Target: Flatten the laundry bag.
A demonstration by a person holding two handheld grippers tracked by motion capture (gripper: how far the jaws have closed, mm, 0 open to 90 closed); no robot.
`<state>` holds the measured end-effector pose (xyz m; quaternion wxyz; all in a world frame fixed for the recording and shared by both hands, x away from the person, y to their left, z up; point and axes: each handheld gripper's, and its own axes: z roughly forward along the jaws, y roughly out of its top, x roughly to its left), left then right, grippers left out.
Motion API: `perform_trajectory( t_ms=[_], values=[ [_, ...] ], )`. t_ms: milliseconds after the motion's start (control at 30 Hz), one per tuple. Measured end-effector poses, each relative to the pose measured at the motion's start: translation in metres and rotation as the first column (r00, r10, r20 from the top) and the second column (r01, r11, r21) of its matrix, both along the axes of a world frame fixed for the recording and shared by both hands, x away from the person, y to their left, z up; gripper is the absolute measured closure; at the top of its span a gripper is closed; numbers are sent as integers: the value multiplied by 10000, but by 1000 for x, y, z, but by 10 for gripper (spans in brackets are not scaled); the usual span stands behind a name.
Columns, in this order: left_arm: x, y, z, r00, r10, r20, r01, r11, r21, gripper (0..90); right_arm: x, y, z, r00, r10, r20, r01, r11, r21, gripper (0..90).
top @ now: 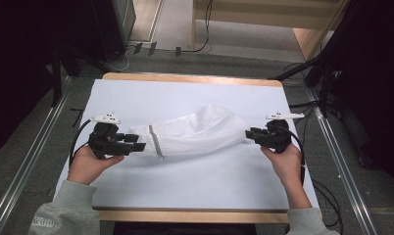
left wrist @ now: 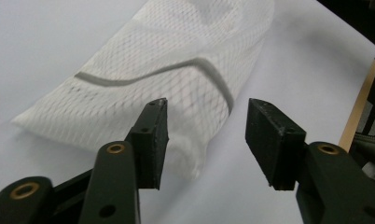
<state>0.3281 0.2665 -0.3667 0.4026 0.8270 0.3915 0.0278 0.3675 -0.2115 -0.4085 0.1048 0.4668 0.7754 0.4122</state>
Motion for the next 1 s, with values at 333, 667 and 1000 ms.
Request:
perform_trajectory(
  t_ms=[333, 667, 1000],
  values=[
    [25, -39, -18, 9967, -814, 75, 807, 9942, 716, 408, -16, 30, -11, 9941, 963, -494, -971, 9952, -138, 712],
    [46, -49, -47, 9855, -1145, -1253, 1317, 9816, 1382, 861, -20, 47, -21, 9868, 1476, -662, -1501, 9880, -352, 729],
    [57, -34, -17, 9975, -543, -461, 525, 9979, -392, 875, -21, 51, -23, 9859, 1537, -660, -1551, 9878, -166, 742]
  ],
)
